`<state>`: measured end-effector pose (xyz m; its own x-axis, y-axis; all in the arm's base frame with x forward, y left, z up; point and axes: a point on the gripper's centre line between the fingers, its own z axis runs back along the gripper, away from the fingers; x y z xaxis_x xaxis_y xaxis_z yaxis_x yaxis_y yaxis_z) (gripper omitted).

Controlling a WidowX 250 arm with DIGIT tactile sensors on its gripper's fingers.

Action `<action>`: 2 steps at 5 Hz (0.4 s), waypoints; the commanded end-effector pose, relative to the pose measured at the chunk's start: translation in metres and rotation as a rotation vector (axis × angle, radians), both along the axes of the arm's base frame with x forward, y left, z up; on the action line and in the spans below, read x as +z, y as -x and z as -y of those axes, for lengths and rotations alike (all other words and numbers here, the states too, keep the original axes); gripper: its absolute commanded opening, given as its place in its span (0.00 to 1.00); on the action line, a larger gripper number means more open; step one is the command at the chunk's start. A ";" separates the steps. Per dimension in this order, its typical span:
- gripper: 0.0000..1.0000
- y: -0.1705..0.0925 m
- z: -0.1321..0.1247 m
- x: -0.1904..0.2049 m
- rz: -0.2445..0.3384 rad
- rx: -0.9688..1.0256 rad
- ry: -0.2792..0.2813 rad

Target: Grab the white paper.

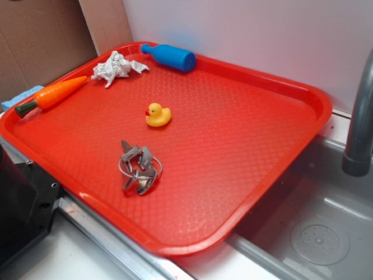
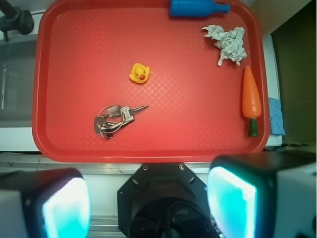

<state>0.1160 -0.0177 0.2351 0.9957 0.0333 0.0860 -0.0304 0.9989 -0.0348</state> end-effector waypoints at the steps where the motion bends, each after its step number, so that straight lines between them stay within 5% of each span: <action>1: 1.00 0.000 0.000 0.000 0.000 0.000 0.000; 2: 1.00 -0.013 -0.014 -0.006 0.081 0.248 0.038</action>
<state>0.1270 -0.0035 0.2241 0.9512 0.2739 0.1425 -0.2653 0.9611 -0.0766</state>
